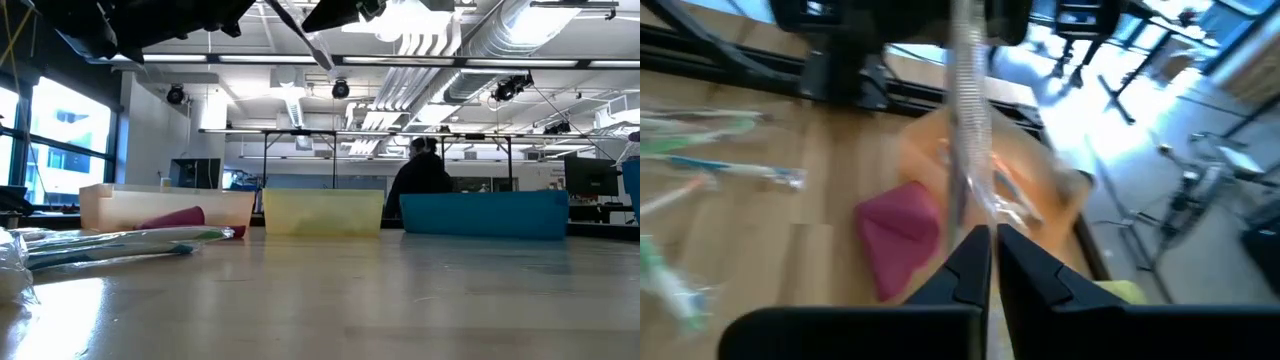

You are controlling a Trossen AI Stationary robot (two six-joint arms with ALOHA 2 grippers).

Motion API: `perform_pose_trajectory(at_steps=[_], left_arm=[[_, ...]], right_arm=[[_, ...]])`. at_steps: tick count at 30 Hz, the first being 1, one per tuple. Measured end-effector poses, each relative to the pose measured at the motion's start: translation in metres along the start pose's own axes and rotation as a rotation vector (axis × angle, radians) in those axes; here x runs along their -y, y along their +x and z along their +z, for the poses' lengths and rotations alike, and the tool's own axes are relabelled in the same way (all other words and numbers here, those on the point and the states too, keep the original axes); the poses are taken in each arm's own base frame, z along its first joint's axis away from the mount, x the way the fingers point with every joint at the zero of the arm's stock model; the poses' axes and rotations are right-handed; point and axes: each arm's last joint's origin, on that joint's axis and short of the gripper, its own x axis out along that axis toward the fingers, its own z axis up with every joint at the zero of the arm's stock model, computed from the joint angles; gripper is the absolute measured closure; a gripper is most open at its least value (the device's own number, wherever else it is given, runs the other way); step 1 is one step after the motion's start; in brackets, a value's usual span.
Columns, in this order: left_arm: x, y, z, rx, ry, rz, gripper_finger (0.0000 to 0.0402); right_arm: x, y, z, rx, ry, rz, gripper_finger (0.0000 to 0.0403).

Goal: Pick & Place Toothbrushes
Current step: Put the purple toothbrush into the bottom blue bin

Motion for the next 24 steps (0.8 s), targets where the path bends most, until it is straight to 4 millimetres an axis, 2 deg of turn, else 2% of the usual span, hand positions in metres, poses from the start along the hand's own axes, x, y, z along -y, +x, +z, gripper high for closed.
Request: perform_pose_trajectory(at_steps=[4, 9, 14, 17, 24], left_arm=[[0.001, 0.000, 0.000, 0.001, -0.004, -0.025, 0.0383], [0.003, 0.000, -0.007, -0.058, -0.039, -0.051, 0.0383], [0.003, -0.001, -0.009, -0.081, -0.042, -0.046, 0.0383], [0.003, -0.001, -0.009, -0.084, -0.036, -0.043, 0.0383], [0.007, 0.006, -0.021, -0.137, -0.032, 0.016, 0.0383]], right_arm=[[0.000, -0.004, 0.002, -0.004, -0.011, -0.058, 0.0354], [-0.001, -0.011, 0.005, 0.003, -0.014, -0.090, 0.0271], [-0.004, -0.014, 0.006, 0.034, 0.041, 0.073, 0.0207], [-0.005, -0.012, 0.006, 0.043, 0.088, 0.159, 0.0192], [-0.009, -0.005, 0.004, 0.040, 0.109, 0.171, 0.0196]])
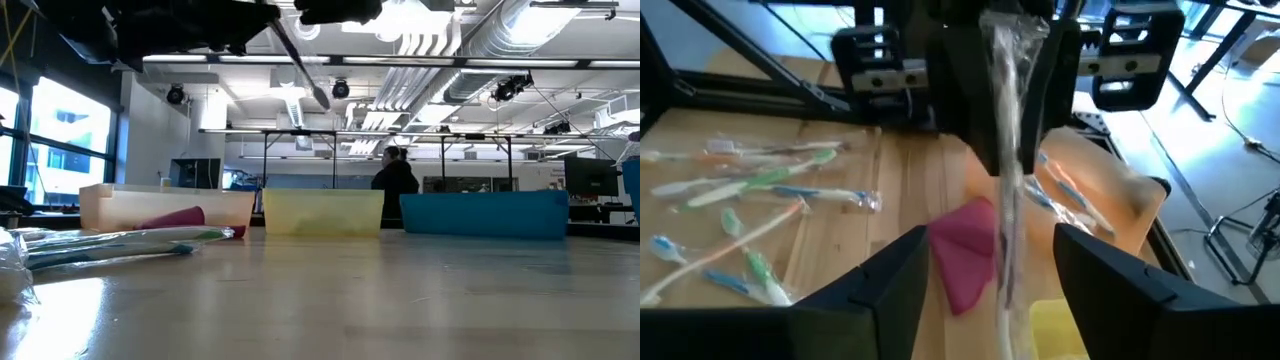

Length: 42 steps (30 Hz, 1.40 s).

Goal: Pick & Place Toothbrushes
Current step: Put the purple toothbrush into the bottom blue bin

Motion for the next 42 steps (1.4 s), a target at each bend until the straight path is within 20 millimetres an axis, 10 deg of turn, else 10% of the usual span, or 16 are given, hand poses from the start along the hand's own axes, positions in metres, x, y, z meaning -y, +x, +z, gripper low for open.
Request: perform_pose_trajectory(at_steps=[17, 33, 42], left_arm=[[-0.005, 0.041, 0.011, 0.064, 0.066, -0.039, 0.0383], [-0.004, 0.041, 0.009, 0.049, 0.058, -0.053, 0.0383], [-0.004, 0.041, 0.008, 0.041, 0.057, -0.047, 0.0383]], right_arm=[[-0.002, 0.005, -0.006, -0.043, 0.008, 0.004, 0.0207], [-0.001, 0.005, -0.008, -0.065, -0.007, -0.007, 0.0387], [-0.001, 0.005, -0.008, -0.069, -0.027, -0.040, 0.0392]])
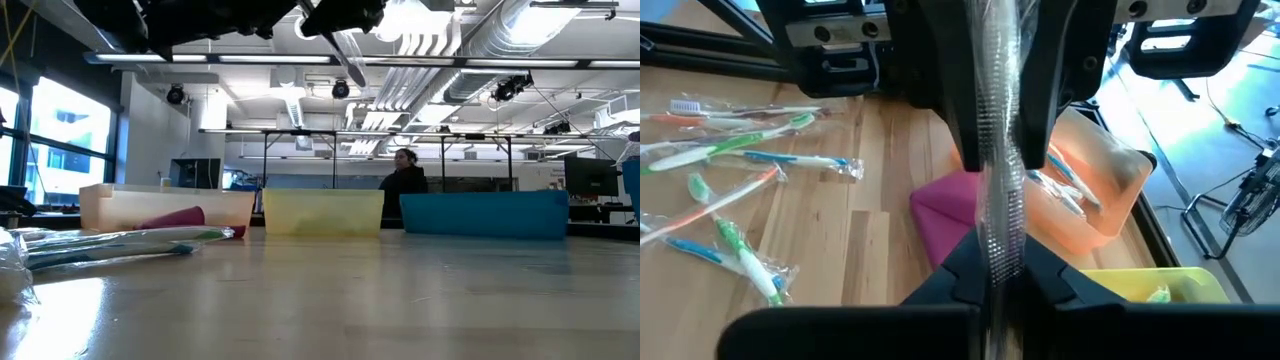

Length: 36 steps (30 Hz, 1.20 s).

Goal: Pick & Place Toothbrushes
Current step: Put the purple toothbrush into the bottom blue bin

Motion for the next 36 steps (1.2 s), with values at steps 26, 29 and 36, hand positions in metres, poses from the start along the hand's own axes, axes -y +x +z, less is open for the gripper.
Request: perform_pose_trajectory(at_steps=[26, 29, 36], left_arm=[[0.002, -0.001, -0.008, -0.077, -0.037, -0.018, 0.0204], [0.004, -0.001, -0.012, -0.119, -0.054, -0.031, 0.0204], [0.006, -0.002, -0.018, -0.184, -0.049, -0.038, 0.0203]], right_arm=[[0.000, 0.000, 0.000, 0.003, 0.002, -0.001, 0.0393], [0.000, 0.000, 0.000, 0.003, 0.002, -0.001, 0.0393], [0.001, 0.000, 0.000, 0.000, 0.005, -0.018, 0.0393]])
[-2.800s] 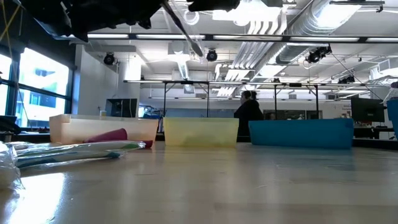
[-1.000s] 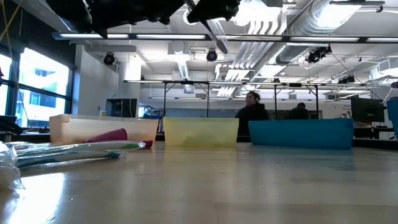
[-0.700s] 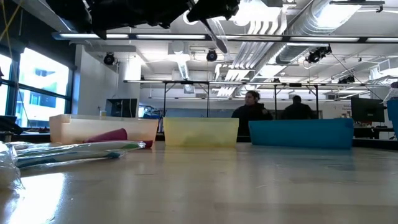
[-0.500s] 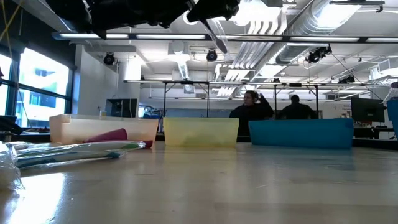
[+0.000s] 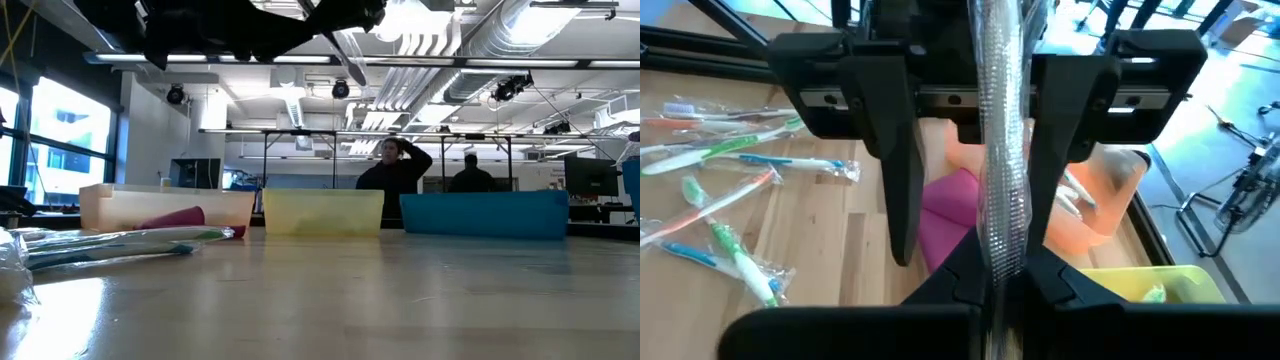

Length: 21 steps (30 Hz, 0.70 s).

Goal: Pick & Place Toothbrushes
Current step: Put the purple toothbrush into the bottom blue bin

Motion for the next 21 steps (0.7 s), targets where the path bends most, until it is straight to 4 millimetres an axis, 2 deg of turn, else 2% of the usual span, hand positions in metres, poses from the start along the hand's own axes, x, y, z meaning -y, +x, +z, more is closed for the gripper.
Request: perform_pose_trajectory(at_steps=[6, 11, 17, 21], left_arm=[[0.000, -0.002, 0.000, -0.021, 0.087, -0.010, 0.0203], [-0.009, -0.019, 0.007, -0.052, 0.122, -0.002, 0.0203], [-0.021, -0.046, 0.014, -0.136, 0.117, 0.059, 0.0203], [-0.020, -0.053, 0.013, -0.181, 0.130, 0.048, 0.0203]], right_arm=[[0.002, -0.005, -0.002, -0.037, 0.020, -0.039, 0.0393], [0.001, -0.021, -0.006, -0.113, 0.031, -0.117, 0.0393], [-0.006, -0.065, -0.003, -0.124, 0.052, -0.218, 0.0393], [-0.010, -0.099, -0.010, -0.171, 0.130, -0.286, 0.0393]])
